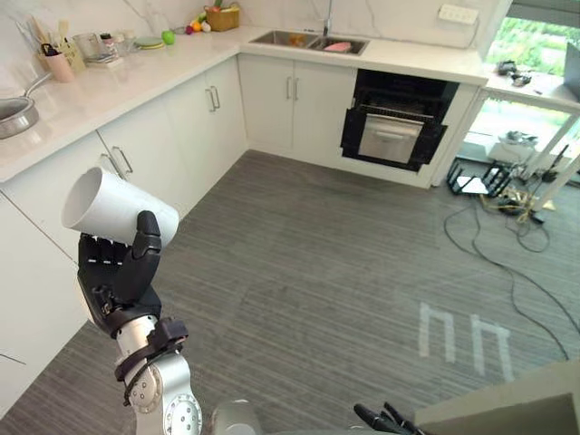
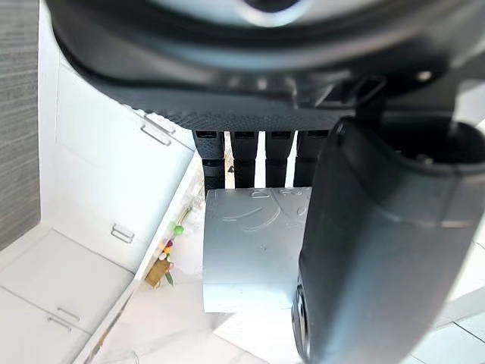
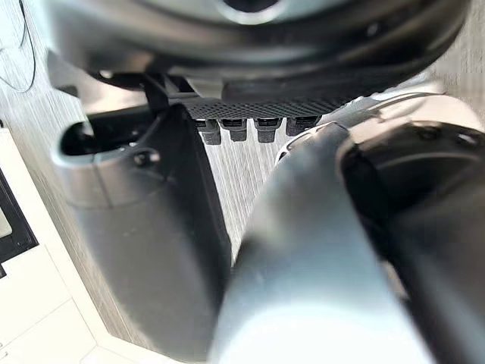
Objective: Walk over to the sink, pick up the cup, carry it to the dishwasher, place the cup inside the dishwasher, then close the dishwasher door
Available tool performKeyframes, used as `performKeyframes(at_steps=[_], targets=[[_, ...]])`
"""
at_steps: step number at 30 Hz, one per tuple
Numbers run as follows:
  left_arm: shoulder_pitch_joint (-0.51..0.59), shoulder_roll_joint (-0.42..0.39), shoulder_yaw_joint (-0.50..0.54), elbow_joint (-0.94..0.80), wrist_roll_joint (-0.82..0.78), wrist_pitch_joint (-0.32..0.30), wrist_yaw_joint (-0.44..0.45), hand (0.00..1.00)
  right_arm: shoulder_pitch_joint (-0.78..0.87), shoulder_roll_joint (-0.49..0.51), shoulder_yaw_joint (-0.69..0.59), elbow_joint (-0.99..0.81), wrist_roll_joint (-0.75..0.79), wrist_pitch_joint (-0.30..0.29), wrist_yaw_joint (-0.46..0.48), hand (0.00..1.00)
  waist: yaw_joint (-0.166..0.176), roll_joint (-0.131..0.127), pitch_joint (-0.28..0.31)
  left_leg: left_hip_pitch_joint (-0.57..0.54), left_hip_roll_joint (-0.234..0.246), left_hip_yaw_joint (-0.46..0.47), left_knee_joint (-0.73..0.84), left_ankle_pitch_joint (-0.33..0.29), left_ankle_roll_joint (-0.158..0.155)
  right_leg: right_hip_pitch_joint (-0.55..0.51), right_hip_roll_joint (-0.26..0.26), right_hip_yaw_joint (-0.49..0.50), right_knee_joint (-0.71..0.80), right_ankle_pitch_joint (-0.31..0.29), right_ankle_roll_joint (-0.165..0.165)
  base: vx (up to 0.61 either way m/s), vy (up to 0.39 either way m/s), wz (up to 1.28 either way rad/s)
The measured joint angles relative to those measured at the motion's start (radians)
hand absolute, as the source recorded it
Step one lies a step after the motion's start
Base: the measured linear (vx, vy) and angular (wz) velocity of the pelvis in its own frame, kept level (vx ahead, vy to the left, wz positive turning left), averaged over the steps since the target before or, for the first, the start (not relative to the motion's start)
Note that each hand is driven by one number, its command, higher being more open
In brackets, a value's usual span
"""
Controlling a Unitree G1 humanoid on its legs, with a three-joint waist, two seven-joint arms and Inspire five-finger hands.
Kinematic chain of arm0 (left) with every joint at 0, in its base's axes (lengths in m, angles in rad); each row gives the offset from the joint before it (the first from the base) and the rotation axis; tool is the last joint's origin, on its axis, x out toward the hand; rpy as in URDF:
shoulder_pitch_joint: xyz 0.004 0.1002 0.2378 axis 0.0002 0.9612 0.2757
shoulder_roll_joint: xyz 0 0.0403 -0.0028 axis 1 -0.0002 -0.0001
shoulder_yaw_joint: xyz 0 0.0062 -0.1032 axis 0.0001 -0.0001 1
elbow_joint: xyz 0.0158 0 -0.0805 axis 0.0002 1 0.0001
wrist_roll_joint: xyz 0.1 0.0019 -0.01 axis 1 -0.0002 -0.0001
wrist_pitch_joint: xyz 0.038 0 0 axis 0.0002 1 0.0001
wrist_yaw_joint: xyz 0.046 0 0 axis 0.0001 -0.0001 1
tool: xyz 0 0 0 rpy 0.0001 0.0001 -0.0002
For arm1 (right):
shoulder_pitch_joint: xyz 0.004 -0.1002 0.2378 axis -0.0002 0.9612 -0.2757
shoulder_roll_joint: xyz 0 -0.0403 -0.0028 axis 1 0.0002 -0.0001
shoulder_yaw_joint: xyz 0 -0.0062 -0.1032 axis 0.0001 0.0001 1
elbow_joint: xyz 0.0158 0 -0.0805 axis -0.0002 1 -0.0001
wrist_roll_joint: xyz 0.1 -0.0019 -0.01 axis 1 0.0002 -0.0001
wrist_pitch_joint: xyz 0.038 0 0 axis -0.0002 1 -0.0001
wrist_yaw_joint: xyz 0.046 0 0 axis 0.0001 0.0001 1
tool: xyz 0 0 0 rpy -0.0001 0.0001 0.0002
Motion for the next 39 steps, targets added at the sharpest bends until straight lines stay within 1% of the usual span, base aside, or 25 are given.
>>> performKeyframes(at_steps=[2, 3, 4, 5, 6, 9, 10, 11, 13, 17, 18, 20, 21, 22, 23, 24, 26, 27, 28, 29, 31, 33, 36, 38, 39], targets=[[0.003, -0.007, 0.034, 0.097, -0.003, -0.032, 0.000, 0.00, 0.000, -0.003, -0.010, 0.014, -0.012, 0.001, -0.001, 1.00, 0.006, 0.010, -0.012, -0.007, -0.010, 0.040, 0.116, 0.029, 0.004, 0.059, -0.014, 0.068, 0.010, -0.030, 0.036, 0.33, 0.294, -0.31], [0.000, -0.004, 0.039, 0.108, -0.002, -0.033, -0.002, 0.00, 0.000, 0.008, -0.016, 0.017, -0.016, 0.000, -0.001, 1.00, 0.000, -0.010, -0.017, -0.021, -0.029, 0.037, 0.156, 0.030, 0.010, 0.052, -0.031, 0.080, 0.069, -0.059, 0.057, 0.38, 0.249, 0.16], [-0.011, 0.002, 0.041, 0.142, -0.003, -0.039, -0.005, 0.00, 0.002, 0.027, -0.039, 0.043, -0.029, 0.002, -0.008, 1.00, -0.006, -0.050, -0.037, -0.047, -0.083, 0.040, 0.239, -0.020, 0.051, 0.058, -0.098, 0.068, 0.087, -0.130, 0.088, 0.38, 0.270, 0.31], [-0.014, 0.004, 0.030, 0.166, -0.011, -0.034, -0.005, 0.00, 0.005, 0.036, -0.064, 0.080, -0.029, 0.009, -0.020, 1.00, -0.006, -0.083, -0.067, -0.049, -0.133, 0.059, 0.273, -0.071, 0.070, 0.075, -0.149, 0.063, 0.082, -0.147, 0.099, 0.37, 0.269, 0.25], [-0.021, 0.004, 0.026, 0.178, -0.013, -0.030, -0.005, 0.00, 0.003, 0.038, -0.080, 0.094, -0.029, 0.010, -0.021, 1.00, -0.006, -0.088, -0.076, -0.050, -0.149, 0.065, 0.283, -0.092, 0.083, 0.075, -0.165, 0.066, 0.121, -0.145, 0.103, 0.39, 0.253, 0.21], [-0.083, 0.013, 0.012, 0.172, -0.014, 0.007, -0.023, 0.00, -0.007, 0.054, -0.170, 0.096, -0.029, -0.014, -0.003, 1.00, -0.001, -0.091, -0.075, 0.006, -0.205, 0.077, 0.302, -0.169, 0.120, -0.057, -0.248, 0.104, 0.469, -0.070, 0.115, 0.43, 0.319, 0.09], [-0.093, 0.036, -0.006, 0.170, -0.014, 0.015, -0.024, 0.00, -0.007, 0.063, -0.188, 0.081, -0.026, -0.040, 0.001, 1.00, -0.011, -0.092, -0.074, 0.076, -0.227, 0.082, 0.246, -0.174, 0.128, -0.134, -0.273, 0.143, 0.634, 0.060, 0.096, 0.29, 0.172, -0.05], [-0.093, 0.067, -0.034, 0.162, -0.007, 0.019, -0.026, 0.00, -0.008, 0.073, -0.184, 0.068, -0.025, -0.063, 0.010, 1.00, -0.025, -0.086, -0.073, 0.153, -0.230, 0.077, 0.172, -0.171, 0.132, -0.191, -0.246, 0.177, 0.755, 0.075, 0.091, 0.35, 0.174, -0.04], [-0.095, 0.102, -0.079, 0.130, 0.002, 0.019, -0.044, 0.00, -0.009, 0.096, -0.161, 0.047, -0.025, -0.089, 0.030, 1.00, -0.044, -0.083, -0.075, 0.249, -0.217, 0.071, 0.066, -0.155, 0.131, -0.277, -0.173, 0.148, 0.808, -0.012, 0.044, 0.44, 0.143, -0.01], [-0.174, 0.090, -0.163, 0.131, 0.020, 0.015, -0.079, 0.00, -0.002, 0.134, -0.134, 0.018, -0.026, -0.102, 0.035, 1.00, -0.052, -0.061, -0.059, 0.382, -0.171, 0.071, -0.035, -0.159, 0.102, -0.430, -0.033, 0.033, 0.600, -0.070, 0.004, 0.46, -0.002, 0.03], [-0.189, 0.071, -0.174, 0.134, 0.019, 0.017, -0.087, 0.00, -0.001, 0.128, -0.128, -0.013, -0.005, -0.090, 0.049, 1.00, -0.067, -0.039, -0.045, 0.432, -0.143, 0.069, -0.051, -0.179, 0.087, -0.451, 0.027, 0.029, 0.464, -0.054, -0.009, 0.55, -0.072, 0.24], [-0.208, 0.057, -0.187, 0.136, 0.016, 0.021, -0.108, 0.00, 0.003, 0.125, -0.092, -0.038, -0.002, -0.087, 0.049, 1.00, -0.086, -0.039, -0.042, 0.472, -0.125, 0.053, -0.043, -0.211, 0.058, -0.467, 0.093, 0.088, 0.240, 0.039, -0.016, 0.56, -0.111, 0.45], [-0.203, 0.054, -0.201, 0.134, 0.016, 0.021, -0.133, 0.00, 0.022, 0.126, -0.063, -0.041, 0.005, -0.086, 0.042, 1.00, -0.091, -0.059, -0.046, 0.499, -0.135, 0.029, -0.012, -0.245, 0.038, -0.465, 0.084, 0.105, 0.192, 0.127, -0.038, 0.63, -0.205, 0.74], [-0.190, 0.038, -0.205, 0.139, 0.017, 0.017, -0.158, 0.00, 0.024, 0.124, -0.051, -0.044, 0.018, -0.078, 0.029, 1.00, -0.102, -0.063, -0.050, 0.530, -0.133, 0.008, 0.032, -0.295, 0.010, -0.461, 0.069, 0.104, 0.265, 0.220, -0.102, 0.74, -0.242, 0.69], [-0.183, 0.019, -0.206, 0.140, 0.016, 0.022, -0.161, 0.00, 0.014, 0.099, -0.057, -0.047, 0.035, -0.065, 0.035, 1.00, -0.101, -0.027, -0.042, 0.539, -0.101, 0.008, 0.053, -0.311, 0.002, -0.457, 0.086, 0.088, 0.309, 0.180, -0.107, 0.60, -0.206, 0.46], [-0.180, 0.011, -0.213, 0.139, 0.014, 0.023, -0.162, 0.00, 0.006, 0.072, -0.034, -0.049, 0.031, -0.064, 0.021, 1.00, -0.094, -0.001, -0.040, 0.538, -0.079, 0.008, 0.087, -0.308, 0.004, -0.460, 0.100, 0.074, 0.353, 0.127, -0.115, 0.51, -0.197, 0.20], [-0.180, 0.010, -0.228, 0.129, 0.015, 0.022, -0.171, 0.00, -0.014, 0.047, 0.002, -0.050, -0.007, -0.054, -0.051, 1.00, -0.089, 0.010, -0.045, 0.496, -0.034, -0.019, 0.220, -0.241, 0.025, -0.436, 0.118, 0.034, 0.398, 0.018, -0.132, 0.52, -0.279, 0.30], [-0.181, 0.005, -0.235, 0.126, 0.014, 0.022, -0.170, 0.00, -0.013, 0.046, 0.003, -0.053, -0.008, -0.053, -0.070, 1.00, -0.081, 0.012, -0.037, 0.449, -0.010, -0.030, 0.351, -0.192, 0.021, -0.402, 0.134, 0.025, 0.384, -0.010, -0.143, 0.53, -0.314, 0.20], [-0.181, 0.006, -0.258, 0.124, 0.009, 0.024, -0.169, 0.00, -0.007, 0.043, 0.003, -0.064, -0.009, -0.046, -0.093, 1.00, -0.070, 0.019, -0.029, 0.339, 0.030, -0.047, 0.586, -0.078, -0.002, -0.346, 0.161, 0.018, 0.346, -0.027, -0.153, 0.42, -0.240, 0.08], [-0.180, 0.007, -0.265, 0.123, 0.009, 0.025, -0.170, 0.00, -0.007, 0.041, 0.006, -0.069, -0.009, -0.041, -0.105, 1.00, -0.067, 0.024, -0.024, 0.281, 0.046, -0.051, 0.701, -0.059, -0.016, -0.312, 0.175, 0.014, 0.318, -0.029, -0.156, 0.32, -0.157, 0.10], [-0.158, 0.007, -0.292, 0.102, 0.011, 0.041, -0.169, 0.00, 0.002, 0.033, 0.032, -0.081, -0.008, -0.039, -0.125, 1.00, -0.064, 0.023, -0.020, 0.122, 0.064, -0.009, 0.906, -0.086, 0.008, -0.180, 0.205, 0.009, 0.201, -0.030, -0.158, 0.38, -0.132, 0.08], [-0.150, 0.007, -0.301, 0.071, 0.012, 0.047, -0.173, 0.00, 0.030, 0.029, 0.033, -0.101, -0.008, -0.044, -0.118, 1.00, -0.042, 0.020, -0.030, 0.032, 0.063, 0.058, 0.858, -0.141, 0.034, -0.103, 0.217, 0.015, 0.126, -0.029, -0.156, 0.46, -0.115, -0.09], [-0.150, 0.009, -0.279, 0.025, 0.011, 0.048, -0.180, 0.00, 0.038, 0.025, 0.034, -0.103, -0.039, -0.049, -0.112, 1.00, -0.014, 0.013, -0.042, -0.005, 0.046, 0.169, 0.517, -0.197, 0.051, -0.010, 0.206, 0.055, 0.055, -0.031, -0.153, 0.54, -0.015, -0.27], [-0.147, 0.011, -0.271, 0.025, 0.011, 0.046, -0.186, 0.00, 0.013, 0.022, 0.032, -0.103, -0.037, -0.065, -0.096, 1.00, 0.005, -0.008, -0.040, -0.013, -0.044, 0.125, 0.172, -0.112, 0.065, 0.023, 0.156, 0.104, 0.029, -0.051, -0.119, 0.46, 0.121, -0.44], [-0.140, 0.011, -0.276, 0.029, 0.011, 0.046, -0.189, 0.00, 0.009, 0.022, 0.031, -0.104, -0.037, -0.066, -0.094, 1.00, 0.012, -0.010, -0.041, -0.015, -0.061, 0.096, 0.128, -0.073, 0.060, 0.031, 0.143, 0.119, 0.027, -0.059, -0.106, 0.41, 0.192, -0.58]])
